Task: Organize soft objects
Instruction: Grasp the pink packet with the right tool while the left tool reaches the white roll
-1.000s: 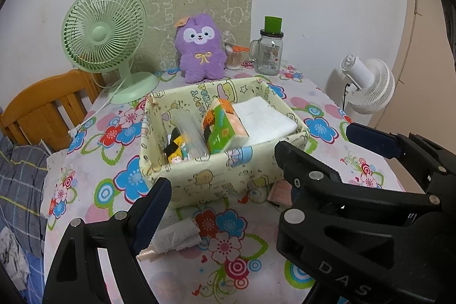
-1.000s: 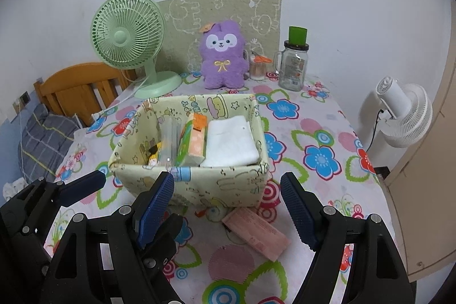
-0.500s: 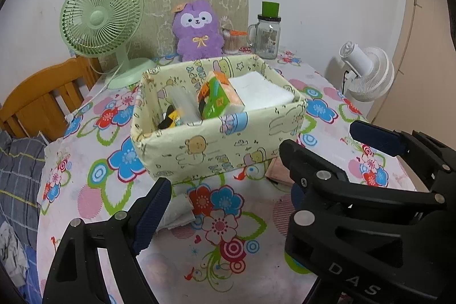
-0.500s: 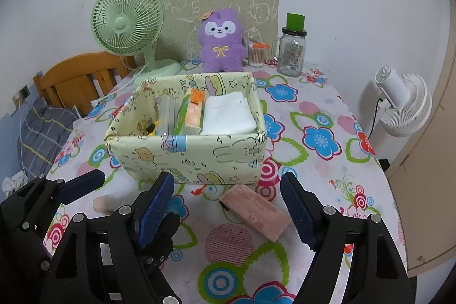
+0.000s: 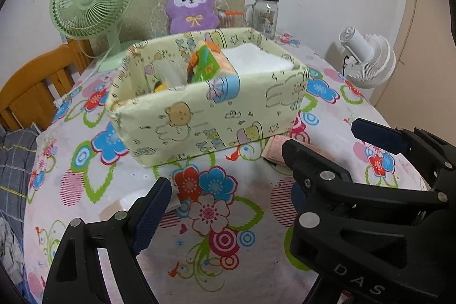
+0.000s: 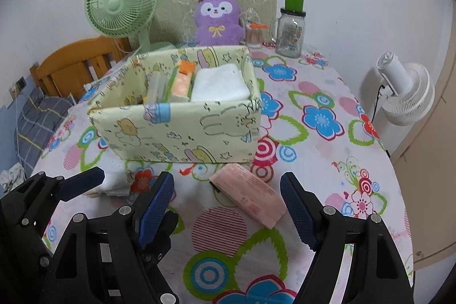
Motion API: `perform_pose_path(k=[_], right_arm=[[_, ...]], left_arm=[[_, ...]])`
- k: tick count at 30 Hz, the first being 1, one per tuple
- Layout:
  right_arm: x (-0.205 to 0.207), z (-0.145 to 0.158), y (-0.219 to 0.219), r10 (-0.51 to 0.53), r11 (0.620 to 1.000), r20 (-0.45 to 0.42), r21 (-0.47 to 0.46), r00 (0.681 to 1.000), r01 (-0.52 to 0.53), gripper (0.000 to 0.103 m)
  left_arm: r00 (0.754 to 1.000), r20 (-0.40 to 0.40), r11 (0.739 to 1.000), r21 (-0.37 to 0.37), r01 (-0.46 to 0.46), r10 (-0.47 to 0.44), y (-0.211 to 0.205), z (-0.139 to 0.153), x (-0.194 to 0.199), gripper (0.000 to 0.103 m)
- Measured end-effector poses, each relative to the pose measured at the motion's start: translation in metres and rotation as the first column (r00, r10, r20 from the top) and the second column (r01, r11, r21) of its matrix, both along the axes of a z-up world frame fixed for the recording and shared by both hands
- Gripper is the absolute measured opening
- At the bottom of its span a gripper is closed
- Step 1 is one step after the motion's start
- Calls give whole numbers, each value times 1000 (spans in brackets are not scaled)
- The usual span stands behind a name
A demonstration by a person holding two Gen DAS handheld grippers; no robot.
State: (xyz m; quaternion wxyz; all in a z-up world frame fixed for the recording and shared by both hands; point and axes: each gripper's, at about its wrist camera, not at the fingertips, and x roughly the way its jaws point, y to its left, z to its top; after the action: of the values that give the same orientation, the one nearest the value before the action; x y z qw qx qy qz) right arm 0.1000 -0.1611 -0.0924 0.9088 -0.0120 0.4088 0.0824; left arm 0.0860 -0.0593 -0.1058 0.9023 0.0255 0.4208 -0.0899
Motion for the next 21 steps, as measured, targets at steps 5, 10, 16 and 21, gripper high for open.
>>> perform_pose_path(k=[5,10,16,21], right_arm=[[7,-15,-5,3,1000,-27,-13,1000,-3,80],[14,-29,-9,9,1000,-54,-28,998,-11,80],[24,-44,-14,21,999,-80,-42,997,-24,80],[32,-55,-17,28,998,-102,-54,994,-33,80]], left_arm=[[1000,-26,1000,-6,8,-8,-4,-13,5,88],[999,-54,1000,-4,-3,3,-8,-28,11,88],[997,-72,1000,23,-9,11,-14,-40,17,88],[995,-95,999,33,-3,6,-19,-49,24,88]])
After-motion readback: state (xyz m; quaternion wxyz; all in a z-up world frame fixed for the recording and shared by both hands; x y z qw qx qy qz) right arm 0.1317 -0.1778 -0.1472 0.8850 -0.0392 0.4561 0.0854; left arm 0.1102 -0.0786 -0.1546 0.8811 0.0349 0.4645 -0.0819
